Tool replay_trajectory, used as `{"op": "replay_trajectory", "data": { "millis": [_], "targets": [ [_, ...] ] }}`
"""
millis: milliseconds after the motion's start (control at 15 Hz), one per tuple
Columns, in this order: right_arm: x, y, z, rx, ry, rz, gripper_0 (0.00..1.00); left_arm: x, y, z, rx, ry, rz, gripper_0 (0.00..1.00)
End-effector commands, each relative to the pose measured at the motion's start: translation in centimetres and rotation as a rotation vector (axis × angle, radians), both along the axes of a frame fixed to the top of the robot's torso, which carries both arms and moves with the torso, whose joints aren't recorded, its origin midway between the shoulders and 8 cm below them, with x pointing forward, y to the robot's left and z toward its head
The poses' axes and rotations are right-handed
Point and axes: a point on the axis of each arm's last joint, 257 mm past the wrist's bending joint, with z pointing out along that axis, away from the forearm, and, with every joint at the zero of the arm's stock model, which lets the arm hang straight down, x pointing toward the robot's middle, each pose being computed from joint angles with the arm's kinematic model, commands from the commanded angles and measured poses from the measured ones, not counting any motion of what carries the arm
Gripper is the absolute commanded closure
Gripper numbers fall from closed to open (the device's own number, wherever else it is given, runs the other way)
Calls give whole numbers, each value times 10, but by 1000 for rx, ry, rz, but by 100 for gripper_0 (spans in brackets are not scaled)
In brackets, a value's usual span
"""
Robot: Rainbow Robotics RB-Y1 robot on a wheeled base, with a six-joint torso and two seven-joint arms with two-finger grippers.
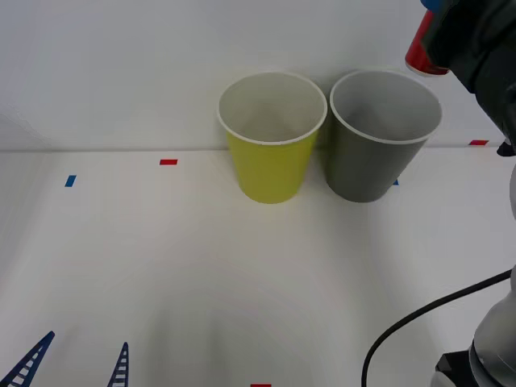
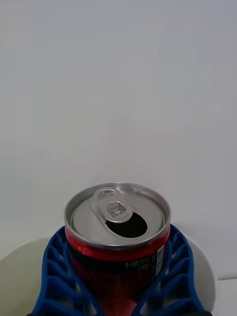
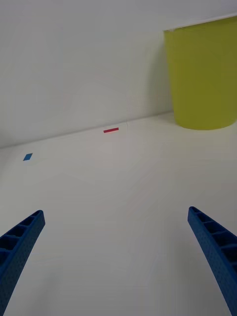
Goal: Put cans in the gray bin and PET bottles in the light green bin.
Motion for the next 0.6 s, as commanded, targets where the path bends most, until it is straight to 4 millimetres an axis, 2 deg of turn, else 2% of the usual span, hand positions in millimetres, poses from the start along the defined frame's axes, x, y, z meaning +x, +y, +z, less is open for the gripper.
{"op": "replay_trajectory", "data": {
  "millis": [67,267,600],
  "targets": [
    [36,-9,4,-7,-14,-20,100,0,0,0,0,0,0,0],
    [74,-20,-4,-30,-31,-51,100,0,0,0,0,0,0,0],
    [123,-39,-24,-34,-68,-88,100,0,0,0,0,0,0,0]
  ]
}}
